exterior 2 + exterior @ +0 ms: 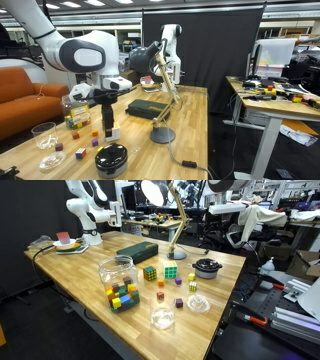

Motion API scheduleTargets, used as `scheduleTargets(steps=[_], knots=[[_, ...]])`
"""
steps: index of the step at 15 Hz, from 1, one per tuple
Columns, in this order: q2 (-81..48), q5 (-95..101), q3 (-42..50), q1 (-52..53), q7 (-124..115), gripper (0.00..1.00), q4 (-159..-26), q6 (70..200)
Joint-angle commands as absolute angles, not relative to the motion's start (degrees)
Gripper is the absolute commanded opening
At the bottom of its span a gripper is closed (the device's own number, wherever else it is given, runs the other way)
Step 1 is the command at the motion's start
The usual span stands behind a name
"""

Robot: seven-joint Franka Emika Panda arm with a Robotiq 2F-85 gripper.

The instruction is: Open the pot and put the lid on the table

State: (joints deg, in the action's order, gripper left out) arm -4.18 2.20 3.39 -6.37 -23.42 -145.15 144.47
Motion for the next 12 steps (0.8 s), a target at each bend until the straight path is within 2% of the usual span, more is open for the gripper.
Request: scheduleTargets(steps=[1, 12], knots=[[-7.1, -2.2, 4.0, -5.7, -20.2, 1.00, -143.9, 145.5], [-22.6, -9.1, 5.4, -6.4, -14.7, 1.00, -136.4, 145.3]])
